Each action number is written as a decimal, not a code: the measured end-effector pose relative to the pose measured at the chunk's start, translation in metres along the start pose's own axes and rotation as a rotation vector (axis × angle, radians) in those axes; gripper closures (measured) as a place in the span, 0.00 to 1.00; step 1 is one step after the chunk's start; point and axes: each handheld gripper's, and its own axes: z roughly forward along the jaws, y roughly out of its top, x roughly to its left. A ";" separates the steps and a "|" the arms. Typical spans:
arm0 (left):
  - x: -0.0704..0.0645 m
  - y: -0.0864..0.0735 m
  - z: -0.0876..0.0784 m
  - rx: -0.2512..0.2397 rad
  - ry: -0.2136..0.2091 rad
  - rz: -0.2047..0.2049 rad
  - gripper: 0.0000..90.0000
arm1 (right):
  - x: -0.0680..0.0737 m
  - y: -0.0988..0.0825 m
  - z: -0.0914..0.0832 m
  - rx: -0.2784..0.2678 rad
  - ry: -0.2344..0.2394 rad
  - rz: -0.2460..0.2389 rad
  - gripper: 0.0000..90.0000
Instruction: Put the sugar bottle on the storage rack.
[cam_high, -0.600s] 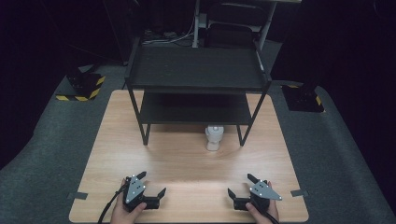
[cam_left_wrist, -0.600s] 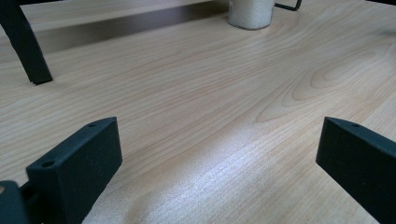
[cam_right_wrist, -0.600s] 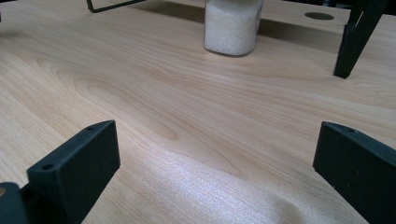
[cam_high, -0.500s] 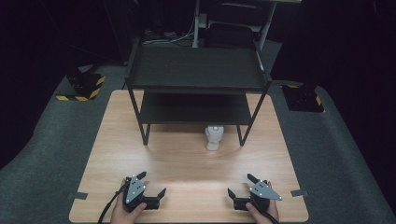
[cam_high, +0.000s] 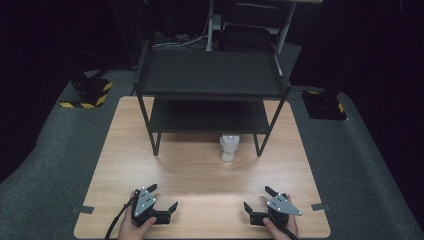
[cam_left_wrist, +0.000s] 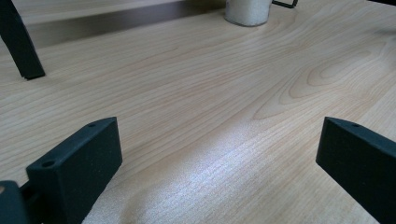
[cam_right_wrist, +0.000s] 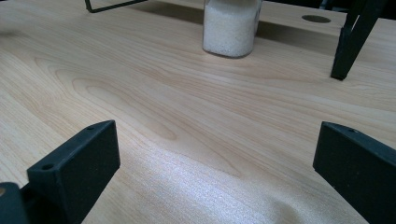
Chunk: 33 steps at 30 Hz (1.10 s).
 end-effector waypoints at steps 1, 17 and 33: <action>0.000 0.000 0.000 0.002 -0.001 0.000 0.01 | 0.000 0.000 0.000 0.000 -0.002 0.001 0.01; 0.001 0.000 0.000 0.002 -0.003 -0.002 0.01 | 0.012 0.020 0.002 -0.031 -0.006 -0.010 0.01; 0.002 0.000 0.000 -0.001 -0.007 -0.008 0.01 | 0.008 0.075 0.041 -0.075 -0.044 -0.009 0.01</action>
